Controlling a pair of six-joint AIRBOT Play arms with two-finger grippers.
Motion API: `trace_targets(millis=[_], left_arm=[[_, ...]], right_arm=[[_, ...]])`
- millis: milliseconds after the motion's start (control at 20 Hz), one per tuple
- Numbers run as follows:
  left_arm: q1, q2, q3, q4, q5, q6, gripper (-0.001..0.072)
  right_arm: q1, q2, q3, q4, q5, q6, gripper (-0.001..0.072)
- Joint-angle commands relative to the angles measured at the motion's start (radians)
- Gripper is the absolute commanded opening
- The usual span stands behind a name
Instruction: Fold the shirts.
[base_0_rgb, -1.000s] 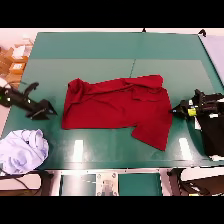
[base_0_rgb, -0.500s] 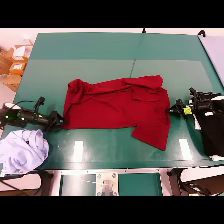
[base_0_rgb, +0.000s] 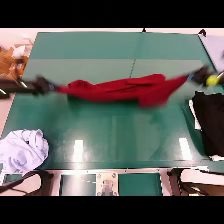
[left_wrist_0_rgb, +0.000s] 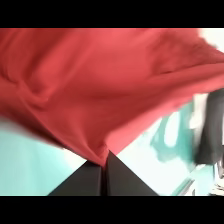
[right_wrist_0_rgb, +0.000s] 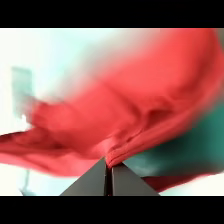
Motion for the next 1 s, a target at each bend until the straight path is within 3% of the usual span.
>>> trace_targets(millis=[0, 200, 400, 600, 800, 950], left_arm=[[0.000, 0.201, 0.387, -0.060, 0.003, -0.066, 0.0024], [0.000, 0.344, 0.864, -0.021, 0.199, -0.098, 0.0024], [0.000, 0.402, 1.040, 0.108, 0.261, -0.203, 0.0024], [0.000, 0.412, 0.969, 0.246, 0.153, -0.321, 0.0024], [0.000, 0.393, 0.709, 0.261, 0.109, -0.322, 0.0024], [0.000, 0.327, 0.470, 0.215, 0.094, -0.275, 0.0024]], right_arm=[[-0.048, 0.198, 0.311, 0.283, 0.004, 0.025, 0.0016], [-0.208, 0.432, 0.591, 0.298, -0.195, 0.029, 0.0015], [-0.346, 0.634, 0.622, 0.257, -0.380, 0.029, 0.0016], [-0.346, 0.637, 0.615, 0.243, -0.365, 0.029, 0.0016], [-0.309, 0.592, 0.459, 0.246, -0.294, 0.054, 0.0016], [-0.124, 0.537, 0.211, 0.180, -0.307, -0.010, 0.0016]])
